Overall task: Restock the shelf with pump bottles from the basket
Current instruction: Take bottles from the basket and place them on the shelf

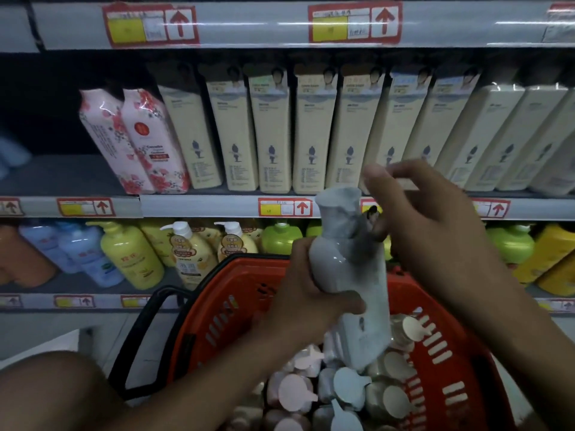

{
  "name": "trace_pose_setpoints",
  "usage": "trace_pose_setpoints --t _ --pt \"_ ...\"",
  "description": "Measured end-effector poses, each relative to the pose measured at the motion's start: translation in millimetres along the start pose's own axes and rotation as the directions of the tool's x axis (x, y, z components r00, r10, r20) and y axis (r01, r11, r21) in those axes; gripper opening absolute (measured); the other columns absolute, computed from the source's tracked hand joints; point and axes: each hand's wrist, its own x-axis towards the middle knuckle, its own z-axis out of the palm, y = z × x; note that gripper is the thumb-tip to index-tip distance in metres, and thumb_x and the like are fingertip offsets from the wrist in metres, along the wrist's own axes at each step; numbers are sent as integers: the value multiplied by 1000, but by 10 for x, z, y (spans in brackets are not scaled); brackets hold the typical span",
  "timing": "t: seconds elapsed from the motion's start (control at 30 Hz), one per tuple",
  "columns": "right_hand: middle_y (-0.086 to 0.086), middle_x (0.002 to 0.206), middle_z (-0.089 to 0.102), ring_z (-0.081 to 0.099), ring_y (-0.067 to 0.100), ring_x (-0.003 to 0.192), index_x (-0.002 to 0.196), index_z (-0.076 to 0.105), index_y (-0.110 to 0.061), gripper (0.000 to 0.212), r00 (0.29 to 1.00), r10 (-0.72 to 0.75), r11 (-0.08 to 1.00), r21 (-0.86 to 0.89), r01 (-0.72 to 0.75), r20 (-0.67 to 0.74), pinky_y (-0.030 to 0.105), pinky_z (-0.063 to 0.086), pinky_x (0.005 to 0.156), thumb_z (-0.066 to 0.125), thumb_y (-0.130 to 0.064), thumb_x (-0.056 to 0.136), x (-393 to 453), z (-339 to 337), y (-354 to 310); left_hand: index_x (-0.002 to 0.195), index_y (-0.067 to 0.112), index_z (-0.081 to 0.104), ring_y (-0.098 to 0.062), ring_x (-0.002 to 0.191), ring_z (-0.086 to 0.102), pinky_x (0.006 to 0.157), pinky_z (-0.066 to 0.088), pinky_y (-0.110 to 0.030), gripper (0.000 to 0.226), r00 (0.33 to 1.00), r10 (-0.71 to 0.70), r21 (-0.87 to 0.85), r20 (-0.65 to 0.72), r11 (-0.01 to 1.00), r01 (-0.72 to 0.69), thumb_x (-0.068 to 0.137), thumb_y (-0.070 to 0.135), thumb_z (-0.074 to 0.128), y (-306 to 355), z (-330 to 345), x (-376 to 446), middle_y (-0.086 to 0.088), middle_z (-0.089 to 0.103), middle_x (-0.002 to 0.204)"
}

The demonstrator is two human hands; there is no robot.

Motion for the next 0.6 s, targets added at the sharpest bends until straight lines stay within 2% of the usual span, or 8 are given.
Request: trace_pose_setpoints --t 0.07,0.13,0.2,0.23,0.3,0.37,0.47,0.6 --pt "2 78 71 66 10 66 102 64 -35 43 991 76 988 129 -89 106 45 58 67 51 -73 84 -49 -33 207 126 27 52 -26 104 71 85 60 -48 81 998 -29 -132 59 991 36 60 -7 83 206 -206 16 -5 73 113" --pt "-9 101 74 70 3 90 109 67 -38 54 900 173 955 155 -253 399 45 57 86 53 -79 77 -120 -32 349 132 19 54 -36 110 69 93 56 -55 77 994 -9 -225 104 974 32 65 -10 78 373 -360 -8 -14 72 119" --pt "-7 115 74 71 12 107 118 67 -33 45 747 177 854 278 -440 641 42 56 93 65 -61 84 -205 20 387 130 13 58 -37 115 66 98 54 -53 67 994 29 -281 108 960 3 68 -7 73 500 -490 -38 -17 69 124" --pt "-5 116 75 71 16 109 122 66 -30 38 724 122 823 339 -456 679 36 58 89 70 -44 87 -248 60 349 128 12 60 -36 116 66 98 54 -51 62 995 37 -305 96 952 -6 70 -5 72 554 -548 -52 -16 69 124" --pt "-3 115 75 72 16 106 124 63 -24 45 776 55 822 413 -393 629 27 59 80 73 -24 80 -345 143 248 129 14 60 -34 115 67 98 54 -50 60 996 54 -329 71 944 -27 72 1 74 671 -610 -89 -14 70 124" --pt "2 113 76 73 20 104 122 65 -17 46 848 60 793 491 -361 526 28 59 76 74 -20 77 -443 206 129 135 17 54 -32 111 69 95 55 -49 67 996 84 -310 33 948 -70 73 9 78 838 -593 -144 -12 73 119" --pt "8 113 76 74 27 102 121 66 -14 46 893 69 675 638 -370 445 39 61 81 72 -23 76 -435 209 -173 136 25 51 -22 103 73 90 59 -46 65 982 186 -104 -27 977 -187 79 21 81 1210 -656 -218 -1 74 118" --pt "9 114 75 73 28 105 125 63 -9 48 949 8 663 709 -240 314 37 61 82 67 -26 80 -239 21 -651 139 35 50 -16 98 74 79 62 -30 72 968 236 129 87 961 -246 78 16 82 1793 -894 -424 0 70 118"
